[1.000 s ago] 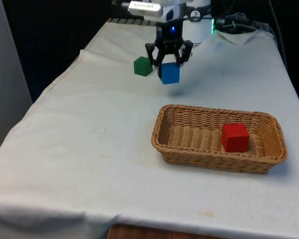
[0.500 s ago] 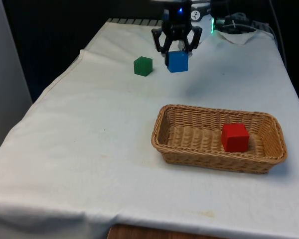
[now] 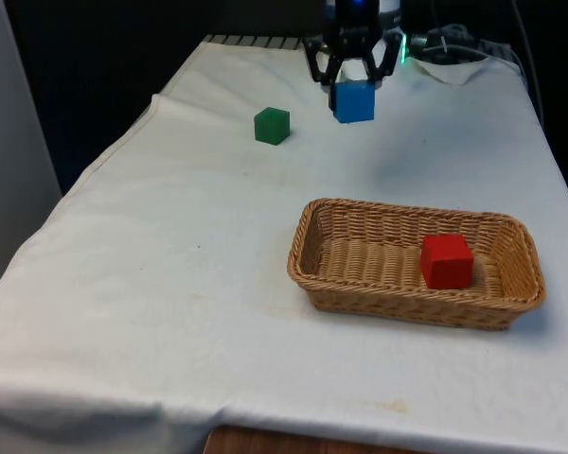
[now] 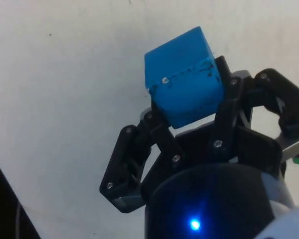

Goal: Pick up exactly two blocks and place them into the basket.

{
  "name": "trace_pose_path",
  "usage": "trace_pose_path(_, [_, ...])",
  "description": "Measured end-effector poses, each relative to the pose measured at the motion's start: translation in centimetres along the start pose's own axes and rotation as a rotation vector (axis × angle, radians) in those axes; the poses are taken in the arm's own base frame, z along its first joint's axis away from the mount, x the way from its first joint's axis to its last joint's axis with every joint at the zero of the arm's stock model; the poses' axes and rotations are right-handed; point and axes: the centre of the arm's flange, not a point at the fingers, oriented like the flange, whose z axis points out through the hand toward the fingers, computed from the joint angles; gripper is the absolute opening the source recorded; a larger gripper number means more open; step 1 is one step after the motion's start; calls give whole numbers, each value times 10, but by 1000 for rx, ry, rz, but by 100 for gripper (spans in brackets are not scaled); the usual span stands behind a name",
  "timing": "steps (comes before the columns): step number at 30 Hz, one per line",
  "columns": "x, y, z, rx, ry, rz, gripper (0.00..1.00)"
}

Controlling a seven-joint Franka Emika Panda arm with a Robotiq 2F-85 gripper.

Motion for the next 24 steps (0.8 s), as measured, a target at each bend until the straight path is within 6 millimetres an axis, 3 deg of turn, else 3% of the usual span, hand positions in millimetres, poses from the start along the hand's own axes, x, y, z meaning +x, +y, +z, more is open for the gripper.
trace_pose_path(17, [25, -22, -15, 27, -47, 33, 3])
trace_pose_path(24, [37, -27, -11, 33, -92, 42, 3])
